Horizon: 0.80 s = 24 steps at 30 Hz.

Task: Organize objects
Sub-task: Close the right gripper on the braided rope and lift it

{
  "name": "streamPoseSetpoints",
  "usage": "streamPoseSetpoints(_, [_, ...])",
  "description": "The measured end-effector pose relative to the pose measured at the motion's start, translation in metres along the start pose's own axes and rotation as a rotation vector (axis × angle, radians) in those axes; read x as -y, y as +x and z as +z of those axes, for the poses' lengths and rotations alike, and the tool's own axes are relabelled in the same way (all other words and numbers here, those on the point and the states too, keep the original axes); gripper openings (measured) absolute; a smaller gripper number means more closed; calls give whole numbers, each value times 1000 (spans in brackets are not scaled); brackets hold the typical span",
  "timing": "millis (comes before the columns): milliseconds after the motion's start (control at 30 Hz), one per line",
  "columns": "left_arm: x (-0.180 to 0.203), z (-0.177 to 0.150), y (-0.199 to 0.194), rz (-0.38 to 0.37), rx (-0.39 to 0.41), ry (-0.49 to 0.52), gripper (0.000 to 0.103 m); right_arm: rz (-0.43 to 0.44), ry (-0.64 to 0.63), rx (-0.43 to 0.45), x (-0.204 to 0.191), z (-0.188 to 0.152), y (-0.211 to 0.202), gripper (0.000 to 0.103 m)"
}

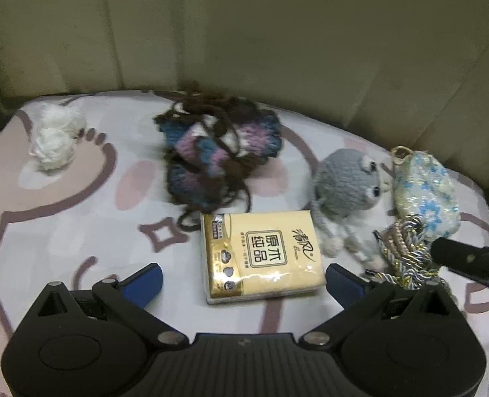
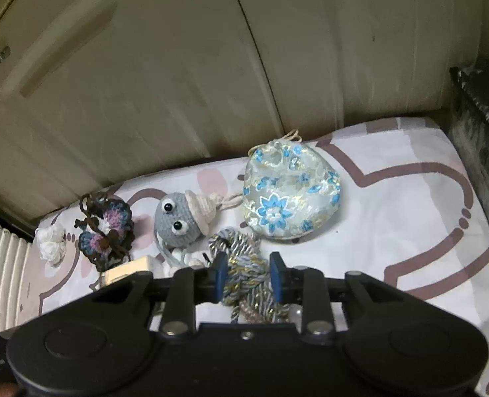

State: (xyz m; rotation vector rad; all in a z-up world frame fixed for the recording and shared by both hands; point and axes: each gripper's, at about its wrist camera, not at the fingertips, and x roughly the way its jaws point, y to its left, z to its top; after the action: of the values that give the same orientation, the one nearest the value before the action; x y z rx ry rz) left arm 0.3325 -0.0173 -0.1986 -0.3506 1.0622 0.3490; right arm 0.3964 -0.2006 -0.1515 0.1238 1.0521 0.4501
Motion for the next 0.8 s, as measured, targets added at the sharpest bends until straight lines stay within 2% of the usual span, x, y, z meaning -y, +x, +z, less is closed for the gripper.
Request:
streamPoseSetpoints(67, [-7, 2, -1, 24, -6, 0, 103, 0, -17, 1, -2, -1, 1, 35])
streamPoseSetpoints(133, [-14, 4, -3, 50, -6, 1, 103, -9, -41, 2, -5, -4, 4, 46])
streamPoseSetpoints(233, [-23, 9, -5, 60, 8, -4, 103, -27, -100, 21, -8, -11, 8, 52])
streamPoseSetpoints(333, [-28, 11, -3, 33, 5, -16, 103, -26, -147, 2, -11, -17, 16, 54])
streamPoseSetpoints(533, [-31, 14, 7, -23, -19, -71, 103, -39, -164, 1, -13, -20, 24, 58])
streamPoseSetpoints(733, [-29, 15, 10, -1, -26, -152, 103, -59, -223, -14, -21, -23, 28, 56])
streamPoseSetpoints(800, [-26, 15, 12, 19, -25, -142, 103, -65, -230, -21, -23, -23, 29, 55])
